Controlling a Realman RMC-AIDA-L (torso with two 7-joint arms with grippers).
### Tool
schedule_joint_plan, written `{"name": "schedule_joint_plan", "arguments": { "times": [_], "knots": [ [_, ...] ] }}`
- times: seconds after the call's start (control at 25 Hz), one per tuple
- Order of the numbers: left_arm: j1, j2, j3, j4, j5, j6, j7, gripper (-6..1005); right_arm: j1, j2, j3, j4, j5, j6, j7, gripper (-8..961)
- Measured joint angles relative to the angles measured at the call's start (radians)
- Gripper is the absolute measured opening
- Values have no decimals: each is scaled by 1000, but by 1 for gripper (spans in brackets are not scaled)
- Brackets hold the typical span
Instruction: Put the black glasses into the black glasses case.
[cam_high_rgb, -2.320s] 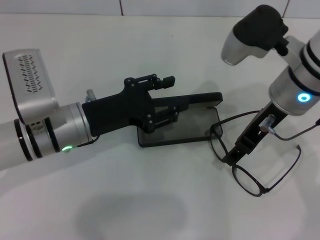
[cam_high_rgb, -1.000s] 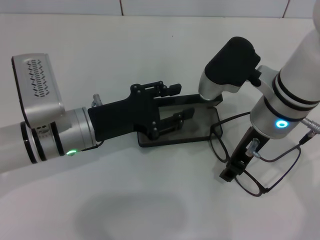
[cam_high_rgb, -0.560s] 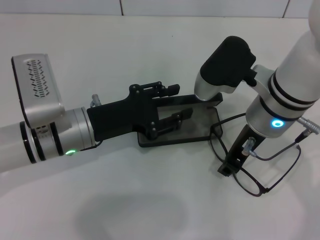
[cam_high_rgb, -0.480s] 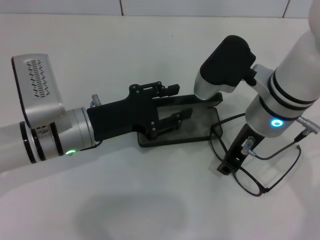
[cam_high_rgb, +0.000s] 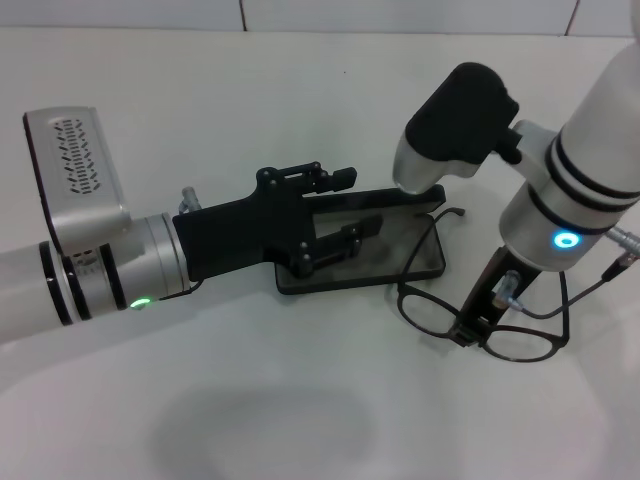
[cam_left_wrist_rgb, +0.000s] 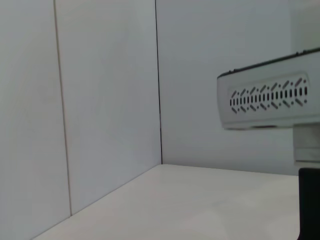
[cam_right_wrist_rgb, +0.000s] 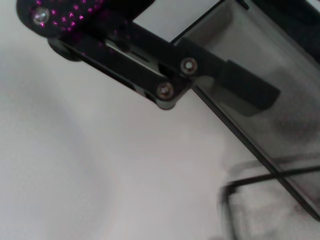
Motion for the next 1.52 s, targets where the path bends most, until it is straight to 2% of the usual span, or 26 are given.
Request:
{"name": "schedule_joint_plan", "arguments": {
  "times": [0.12, 0.32, 0.52, 0.8, 1.0, 1.12, 1.16, 1.32, 1.52],
  "knots": [
    [0, 0, 0, 1, 0, 3, 0, 568, 0, -2, 23, -15, -3, -32, 0, 172],
    [0, 0, -1, 3, 1, 12, -4, 568, -12, -7, 64, -55, -35, -67, -20, 126],
    [-11, 2, -7, 4, -1, 24, -35, 568, -54, -8, 162, -94, -32, -113, -107, 125],
    [-16, 20, -10, 35, -3, 198, -101, 567, -219, -10, 386, -223, 121, -192, -316, 119],
    [-27, 37, -29, 53, -6, 281, -193, 567, -381, -4, 548, -273, 329, -232, -564, 117],
    [-42, 39, -52, 54, -2, 312, -252, 567, -466, -3, 649, -211, 493, -245, -778, 117],
    [-53, 39, -56, 52, -1, 320, -273, 567, -492, -5, 696, -150, 560, -261, -886, 117],
    [-108, 38, -59, 52, -1, 329, -345, 567, -528, -8, 801, 31, 686, -325, -1170, 117],
    [-192, 34, -60, 54, -5, 353, -429, 566, -520, -10, 865, 286, 745, -362, -1553, 117]
  ]
}}
